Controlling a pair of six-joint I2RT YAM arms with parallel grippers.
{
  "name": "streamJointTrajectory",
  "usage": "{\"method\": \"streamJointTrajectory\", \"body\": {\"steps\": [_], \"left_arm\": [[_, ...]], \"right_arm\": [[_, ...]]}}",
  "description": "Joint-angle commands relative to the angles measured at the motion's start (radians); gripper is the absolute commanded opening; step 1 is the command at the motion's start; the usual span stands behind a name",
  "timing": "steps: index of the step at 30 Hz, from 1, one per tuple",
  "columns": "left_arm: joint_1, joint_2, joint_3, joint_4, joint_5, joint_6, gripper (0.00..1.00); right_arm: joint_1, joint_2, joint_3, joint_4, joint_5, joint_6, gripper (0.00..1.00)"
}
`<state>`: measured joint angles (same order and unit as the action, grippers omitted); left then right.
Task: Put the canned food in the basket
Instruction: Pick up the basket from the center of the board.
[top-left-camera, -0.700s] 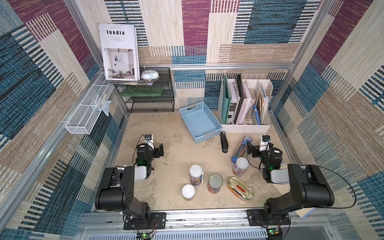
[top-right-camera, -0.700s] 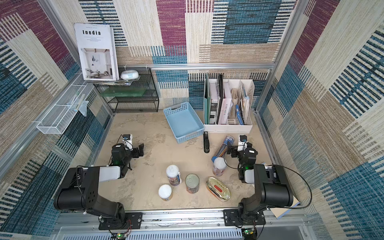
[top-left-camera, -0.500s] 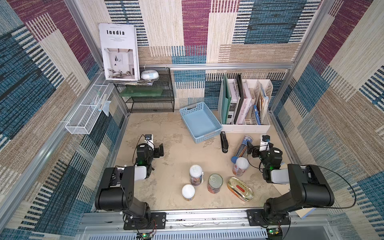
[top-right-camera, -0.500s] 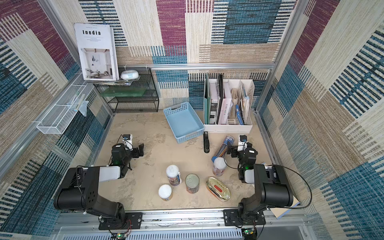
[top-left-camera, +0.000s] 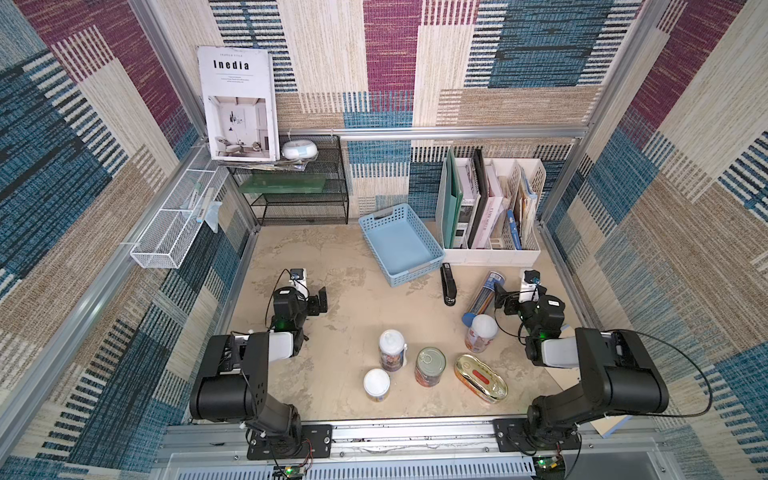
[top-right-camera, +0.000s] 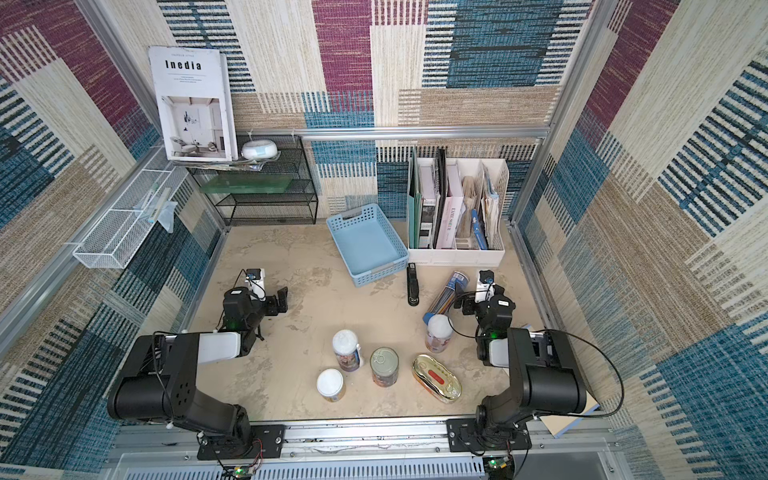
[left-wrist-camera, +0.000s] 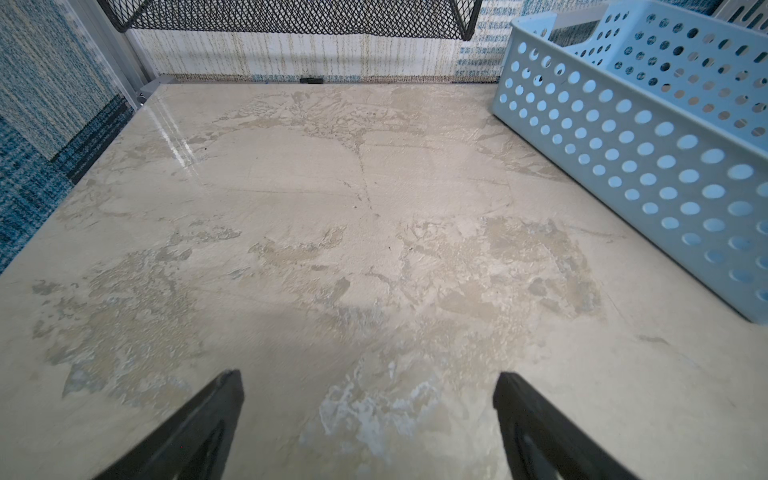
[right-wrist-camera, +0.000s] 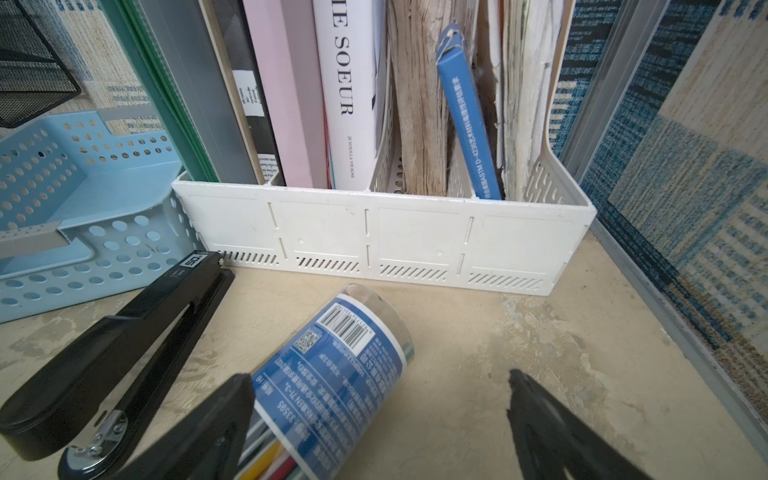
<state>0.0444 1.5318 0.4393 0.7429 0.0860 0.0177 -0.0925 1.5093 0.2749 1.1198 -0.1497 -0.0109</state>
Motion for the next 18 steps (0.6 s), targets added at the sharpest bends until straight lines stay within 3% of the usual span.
{"method": "streamJointTrajectory", "body": {"steps": [1,5,7,9,10,11,13,15,18], "left_arm": [[0.002,0.0,0.001,0.021,0.012,0.001,0.99],[0.002,0.001,0.001,0.021,0.014,0.0,0.99],[0.005,0.003,0.005,0.016,0.016,-0.002,0.99],[0.007,-0.003,-0.002,0.031,0.024,-0.003,0.99],[0.004,-0.026,0.02,-0.012,0.052,0.015,0.99],[0.0,-0.076,0.08,-0.173,0.083,0.032,0.99],[-0.019,-0.154,0.234,-0.471,0.007,-0.027,0.99],[-0.047,-0.226,0.305,-0.558,0.013,-0.107,0.99],[-0.223,-0.318,0.444,-0.705,-0.083,-0.033,0.99]], "right_arm": [[0.001,0.0,0.004,0.023,0.008,0.003,1.0],[0.003,-0.068,0.036,-0.058,0.056,0.042,1.0],[0.004,-0.163,0.196,-0.414,0.098,0.087,1.0],[0.009,-0.199,0.318,-0.631,0.074,0.147,1.0],[0.021,-0.216,0.366,-0.712,0.061,0.176,1.0],[0.042,-0.229,0.405,-0.769,0.047,0.18,0.99],[0.105,-0.25,0.497,-0.934,0.113,0.216,0.99],[0.159,-0.249,0.59,-1.045,0.09,0.287,0.99],[0.288,-0.189,0.745,-1.192,0.07,0.413,1.0]]}}
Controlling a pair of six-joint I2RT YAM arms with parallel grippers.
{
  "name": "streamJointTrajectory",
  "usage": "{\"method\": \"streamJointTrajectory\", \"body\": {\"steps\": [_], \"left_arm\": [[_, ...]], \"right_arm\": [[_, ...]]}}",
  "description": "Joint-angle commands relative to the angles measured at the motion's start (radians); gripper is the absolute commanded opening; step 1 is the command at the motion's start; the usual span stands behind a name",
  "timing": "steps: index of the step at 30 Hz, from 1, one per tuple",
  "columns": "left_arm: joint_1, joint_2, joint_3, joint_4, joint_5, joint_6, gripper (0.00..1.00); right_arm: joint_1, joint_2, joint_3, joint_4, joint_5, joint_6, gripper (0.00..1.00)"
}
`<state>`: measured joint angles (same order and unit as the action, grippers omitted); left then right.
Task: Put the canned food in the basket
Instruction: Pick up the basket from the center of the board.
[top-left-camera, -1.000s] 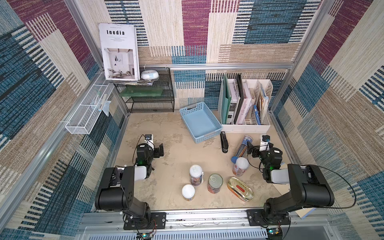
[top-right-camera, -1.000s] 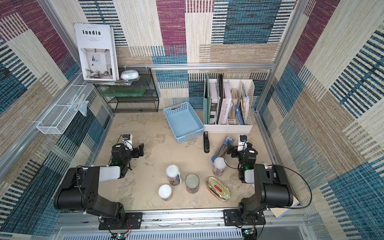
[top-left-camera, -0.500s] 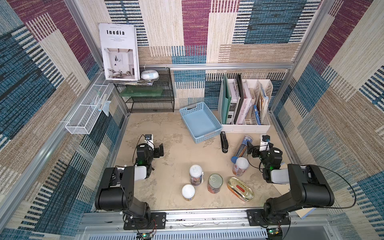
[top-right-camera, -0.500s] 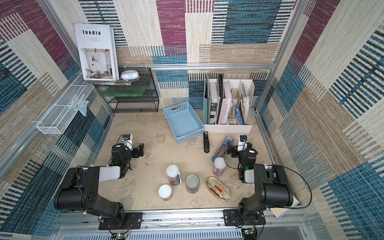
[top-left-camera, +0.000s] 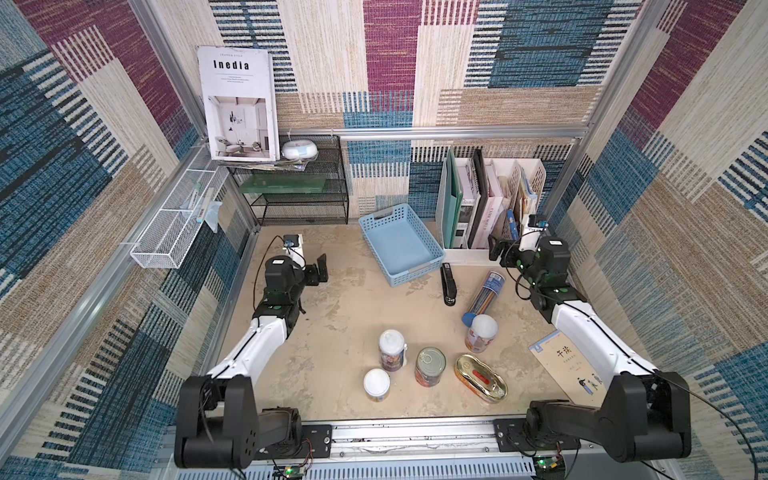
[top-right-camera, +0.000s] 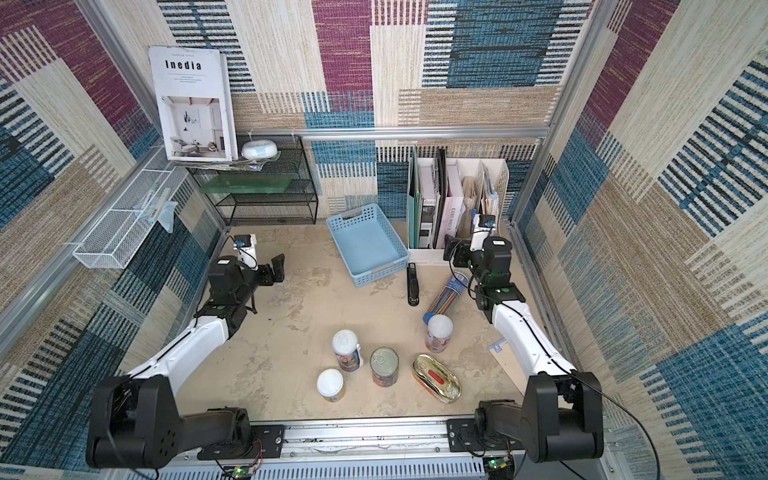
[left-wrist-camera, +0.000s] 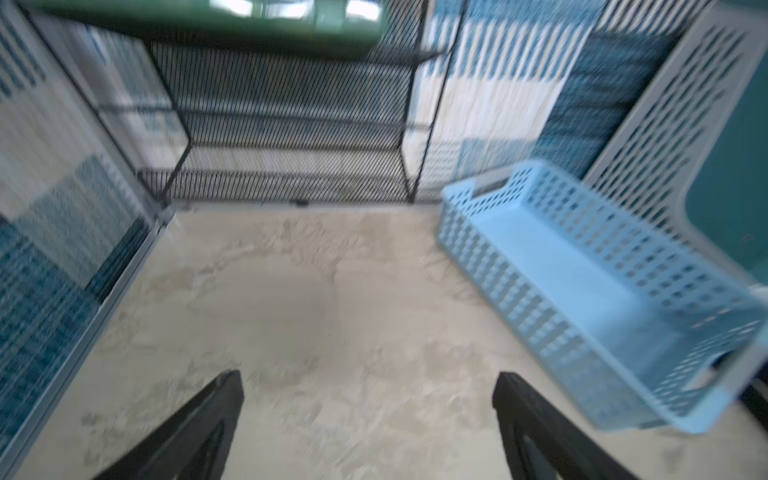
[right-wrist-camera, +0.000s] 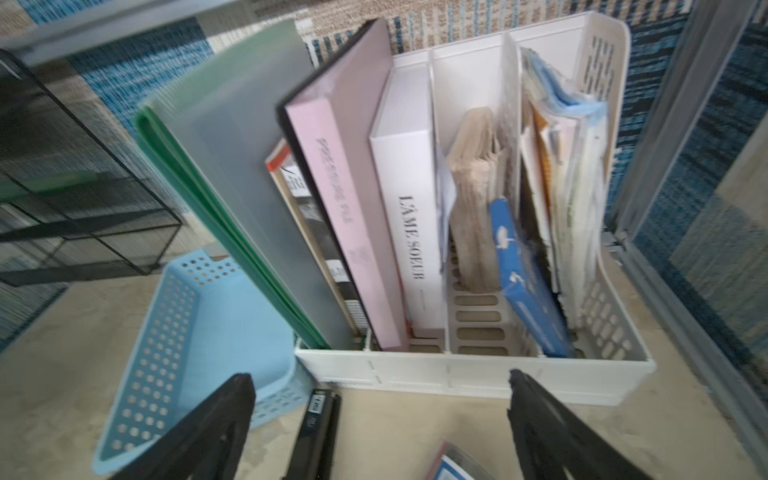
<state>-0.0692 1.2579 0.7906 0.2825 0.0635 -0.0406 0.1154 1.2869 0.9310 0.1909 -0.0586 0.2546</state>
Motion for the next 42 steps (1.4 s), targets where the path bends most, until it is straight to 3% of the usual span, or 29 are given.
{"method": "streamJointTrajectory", "body": {"steps": [1,4,7,11,20,29,34,38,42], "left_arm": [[-0.154,-0.035,0.159,-0.313,-0.064,0.048,0.99],[-0.239,0.066,0.383,-0.579,-0.015,0.113,0.99],[-0.282,0.135,0.472,-0.701,0.014,0.125,0.99],[-0.302,0.109,0.452,-0.7,0.056,0.065,0.99],[-0.305,0.031,0.458,-0.819,0.075,0.07,0.99],[-0.306,-0.014,0.426,-0.842,0.071,0.085,0.99],[-0.307,-0.021,0.407,-0.844,0.051,0.09,0.99],[-0.306,-0.019,0.425,-0.858,0.047,0.086,0.99],[-0.306,-0.028,0.425,-0.892,0.025,0.094,0.99]], "right_arm": [[0.115,0.066,0.135,-0.295,-0.02,0.176,1.0],[0.216,0.201,0.266,-0.383,-0.023,0.289,0.95],[0.29,0.371,0.427,-0.477,-0.101,0.325,0.92],[0.35,0.541,0.528,-0.521,-0.171,0.371,0.93],[0.388,0.651,0.551,-0.508,-0.141,0.43,0.93],[0.383,0.881,0.829,-0.655,-0.117,0.403,0.92],[0.381,0.987,0.964,-0.76,-0.133,0.351,0.71],[0.381,1.0,1.02,-0.822,-0.128,0.297,0.46],[0.381,0.929,0.966,-0.863,-0.093,0.24,0.39]]}}
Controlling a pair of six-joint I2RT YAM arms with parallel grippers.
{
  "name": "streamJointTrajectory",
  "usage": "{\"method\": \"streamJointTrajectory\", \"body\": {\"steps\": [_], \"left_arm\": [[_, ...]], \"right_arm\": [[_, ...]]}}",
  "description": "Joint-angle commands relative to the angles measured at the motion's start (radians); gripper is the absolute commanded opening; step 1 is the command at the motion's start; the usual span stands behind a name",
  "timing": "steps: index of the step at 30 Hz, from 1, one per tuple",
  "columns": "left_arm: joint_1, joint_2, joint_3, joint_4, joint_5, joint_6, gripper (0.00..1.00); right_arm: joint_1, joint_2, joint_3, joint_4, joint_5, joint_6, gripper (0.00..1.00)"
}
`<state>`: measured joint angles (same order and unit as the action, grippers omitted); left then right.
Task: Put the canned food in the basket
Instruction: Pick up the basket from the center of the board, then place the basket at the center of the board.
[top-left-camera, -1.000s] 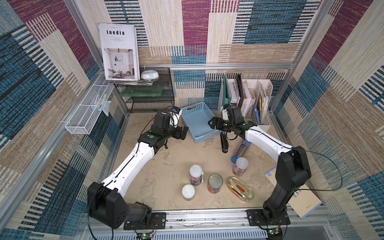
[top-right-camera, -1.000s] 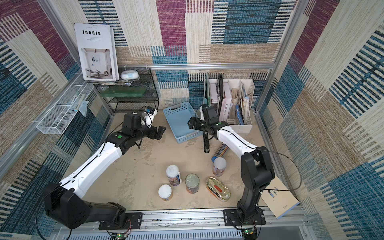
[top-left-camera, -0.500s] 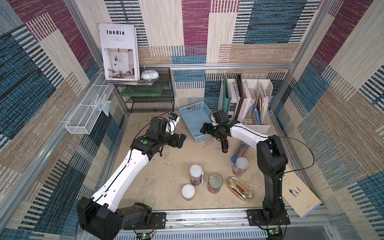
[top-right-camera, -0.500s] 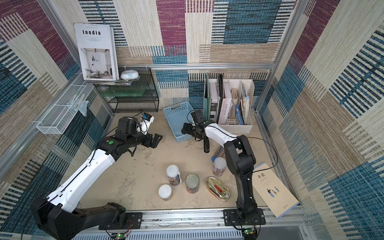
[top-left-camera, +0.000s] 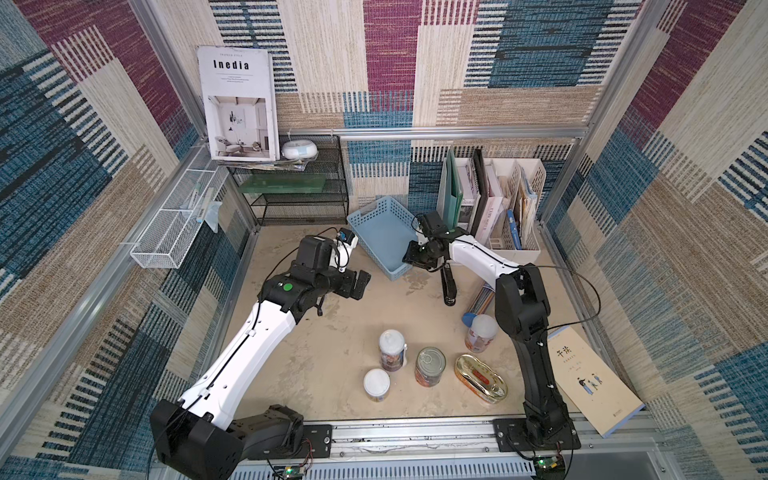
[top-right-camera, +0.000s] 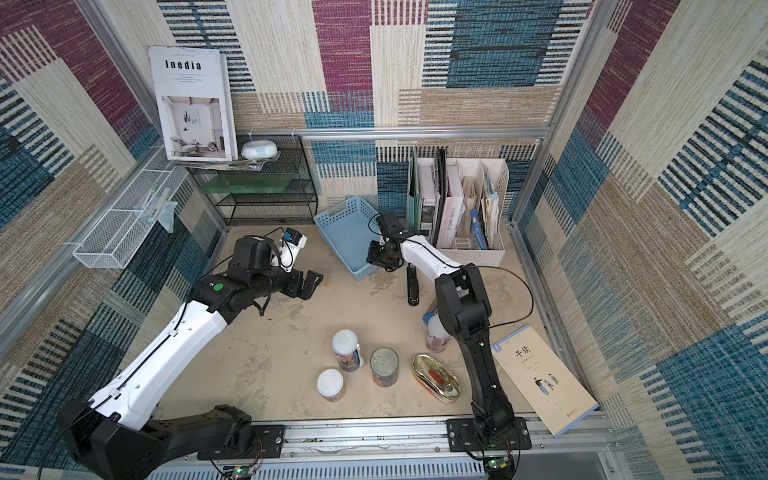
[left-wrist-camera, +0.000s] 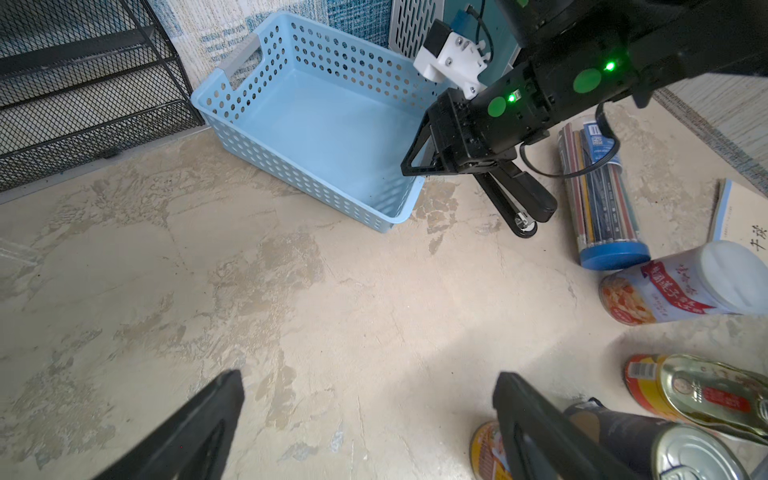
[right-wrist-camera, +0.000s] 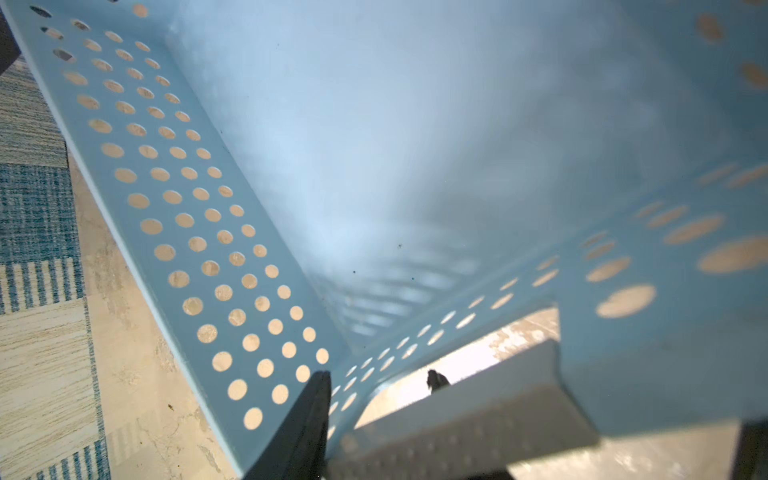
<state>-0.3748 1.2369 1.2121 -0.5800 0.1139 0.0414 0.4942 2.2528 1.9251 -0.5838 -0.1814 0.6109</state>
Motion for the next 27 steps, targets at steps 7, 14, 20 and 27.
{"method": "streamJointTrajectory", "body": {"steps": [7,14,20,27], "left_arm": [[0.002,-0.023,-0.008,-0.073,-0.017,-0.003,0.99],[0.0,-0.014,-0.025,-0.11,-0.011,-0.025,0.99],[0.0,-0.026,-0.087,-0.105,0.0,-0.053,0.99],[-0.001,-0.021,-0.131,-0.108,0.052,-0.089,0.99]], "right_arm": [[0.003,-0.229,-0.252,-0.108,0.019,-0.207,0.21],[0.002,-0.348,-0.404,-0.101,-0.03,-0.237,0.22],[0.002,-0.43,-0.529,-0.063,-0.037,-0.217,0.25],[0.002,-0.513,-0.6,-0.05,0.007,-0.226,0.28]]}}
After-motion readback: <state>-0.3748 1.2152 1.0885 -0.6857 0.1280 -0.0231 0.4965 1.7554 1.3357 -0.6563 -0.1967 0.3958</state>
